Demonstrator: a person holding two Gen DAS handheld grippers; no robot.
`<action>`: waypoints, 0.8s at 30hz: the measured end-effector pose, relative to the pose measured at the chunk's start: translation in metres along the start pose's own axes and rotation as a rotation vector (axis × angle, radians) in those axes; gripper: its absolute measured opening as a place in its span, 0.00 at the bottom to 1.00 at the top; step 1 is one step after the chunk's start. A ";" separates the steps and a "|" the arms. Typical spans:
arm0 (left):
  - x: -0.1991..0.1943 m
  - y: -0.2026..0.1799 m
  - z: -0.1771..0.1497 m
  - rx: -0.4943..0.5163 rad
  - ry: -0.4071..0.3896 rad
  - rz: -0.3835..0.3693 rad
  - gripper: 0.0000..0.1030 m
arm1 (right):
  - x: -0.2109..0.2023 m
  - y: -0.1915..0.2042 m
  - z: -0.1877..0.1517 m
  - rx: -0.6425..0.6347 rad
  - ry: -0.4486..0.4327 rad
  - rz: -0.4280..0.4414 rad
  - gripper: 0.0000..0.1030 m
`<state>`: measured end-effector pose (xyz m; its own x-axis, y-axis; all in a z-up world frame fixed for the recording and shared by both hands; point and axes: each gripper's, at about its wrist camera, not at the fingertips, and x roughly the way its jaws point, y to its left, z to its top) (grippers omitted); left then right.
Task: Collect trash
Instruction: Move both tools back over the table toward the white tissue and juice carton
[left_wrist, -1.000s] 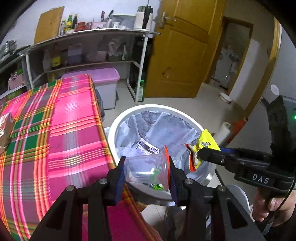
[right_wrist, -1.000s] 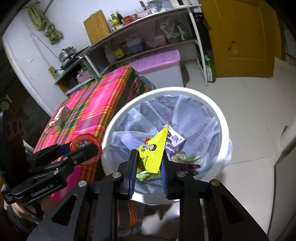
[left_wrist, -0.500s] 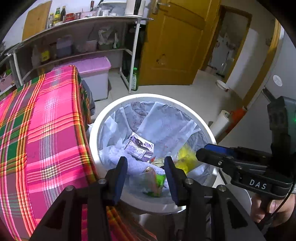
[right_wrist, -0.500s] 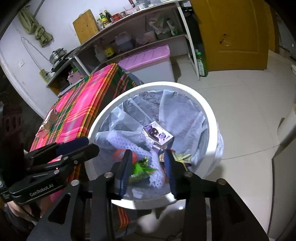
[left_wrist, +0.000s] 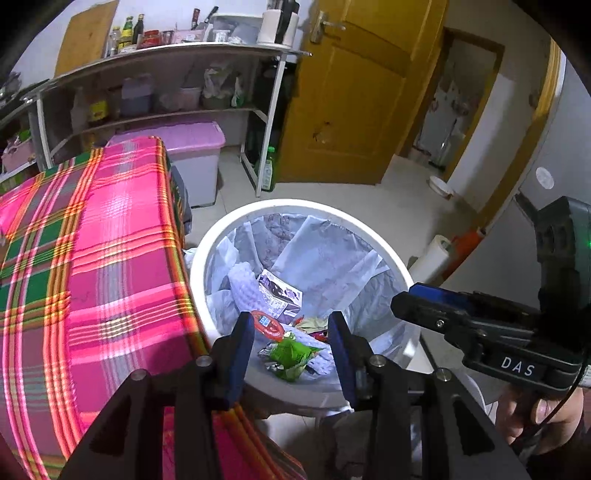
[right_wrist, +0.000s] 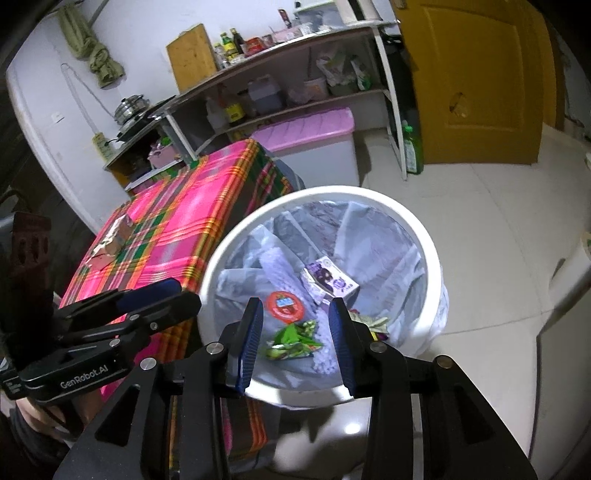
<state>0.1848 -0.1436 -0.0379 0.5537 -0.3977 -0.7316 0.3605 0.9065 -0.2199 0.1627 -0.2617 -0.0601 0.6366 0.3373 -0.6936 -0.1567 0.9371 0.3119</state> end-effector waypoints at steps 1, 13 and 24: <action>-0.004 0.001 -0.001 -0.004 -0.007 0.001 0.40 | -0.002 0.004 0.000 -0.009 -0.004 0.001 0.37; -0.061 0.012 -0.017 -0.030 -0.107 0.026 0.40 | -0.026 0.056 -0.003 -0.113 -0.047 0.052 0.37; -0.106 0.033 -0.036 -0.077 -0.180 0.097 0.40 | -0.029 0.093 -0.008 -0.184 -0.051 0.108 0.37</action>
<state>0.1114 -0.0669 0.0091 0.7105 -0.3209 -0.6263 0.2444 0.9471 -0.2080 0.1236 -0.1840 -0.0161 0.6454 0.4363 -0.6269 -0.3584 0.8978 0.2559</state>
